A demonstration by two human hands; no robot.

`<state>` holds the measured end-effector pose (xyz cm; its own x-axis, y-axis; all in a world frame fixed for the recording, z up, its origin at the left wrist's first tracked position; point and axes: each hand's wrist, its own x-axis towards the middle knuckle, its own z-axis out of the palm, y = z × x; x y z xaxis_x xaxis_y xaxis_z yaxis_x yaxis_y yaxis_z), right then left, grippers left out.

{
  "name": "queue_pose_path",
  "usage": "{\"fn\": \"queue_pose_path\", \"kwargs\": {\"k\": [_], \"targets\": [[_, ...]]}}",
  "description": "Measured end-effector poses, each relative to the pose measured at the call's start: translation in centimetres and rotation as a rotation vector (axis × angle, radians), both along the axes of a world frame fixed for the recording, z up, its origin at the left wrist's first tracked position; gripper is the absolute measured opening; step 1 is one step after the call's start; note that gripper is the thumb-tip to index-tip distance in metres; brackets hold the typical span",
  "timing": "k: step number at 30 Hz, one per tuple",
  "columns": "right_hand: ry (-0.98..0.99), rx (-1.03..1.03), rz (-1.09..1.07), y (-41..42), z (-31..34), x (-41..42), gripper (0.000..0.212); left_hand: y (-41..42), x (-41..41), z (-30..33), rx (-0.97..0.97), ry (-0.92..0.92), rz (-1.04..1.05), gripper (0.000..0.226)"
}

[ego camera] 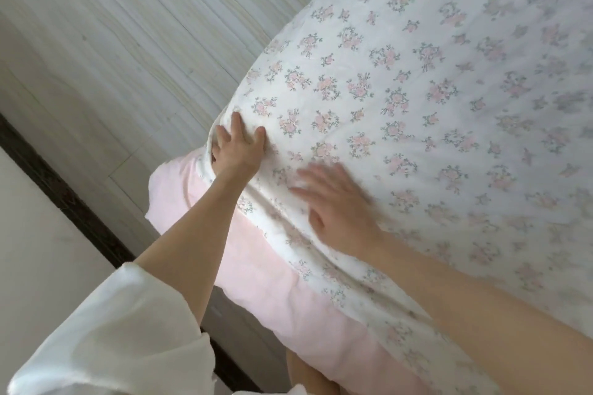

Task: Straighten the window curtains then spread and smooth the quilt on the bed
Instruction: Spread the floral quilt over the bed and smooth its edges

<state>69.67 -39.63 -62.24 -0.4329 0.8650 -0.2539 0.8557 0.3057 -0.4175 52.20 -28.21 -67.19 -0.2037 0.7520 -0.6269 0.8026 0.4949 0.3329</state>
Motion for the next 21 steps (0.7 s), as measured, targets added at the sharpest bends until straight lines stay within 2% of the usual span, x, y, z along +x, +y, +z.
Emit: {"fn": "queue_pose_path", "kwargs": {"k": [2, 4, 5, 6, 9, 12, 14, 17, 21], "targets": [[-0.164, 0.101, -0.28, -0.6, 0.3, 3.7, 0.048, -2.0, 1.6, 0.7, 0.138, 0.065, -0.001, 0.059], [-0.294, 0.023, -0.496, -2.1, 0.1, 6.6, 0.054, -4.5, 3.0, 1.2, 0.246, 0.116, -0.071, 0.059], [-0.341, -0.034, -0.531, -3.6, -0.1, 7.6, 0.056, -6.1, 4.0, 1.5, 0.28, 0.12, -0.123, 0.06], [-0.384, -0.079, -0.486, -5.3, -0.3, 7.9, 0.058, -7.7, 4.9, 1.7, 0.308, 0.112, -0.182, 0.062], [-0.432, -0.123, -0.165, -10.9, 0.0, 7.1, 0.062, -12.6, 7.4, 2.3, 0.325, 0.042, -0.417, 0.061], [-0.38, -0.071, -0.023, -14.7, 1.3, 6.1, 0.06, -16.7, 8.3, 2.6, 0.257, 0.047, -0.499, 0.058], [-0.301, -0.073, -0.04, -16.5, 2.3, 6.2, 0.06, -18.8, 8.4, 2.8, 0.198, 0.078, -0.506, 0.058], [-0.308, -0.084, -0.265, -19.4, 3.7, 8.4, 0.062, -21.1, 9.7, 4.1, 0.234, 0.111, -0.602, 0.059], [-0.485, -0.227, -0.451, -26.6, 4.4, 13.3, 0.078, -25.6, 12.3, 5.2, 0.447, -0.008, -1.061, 0.06]]}}
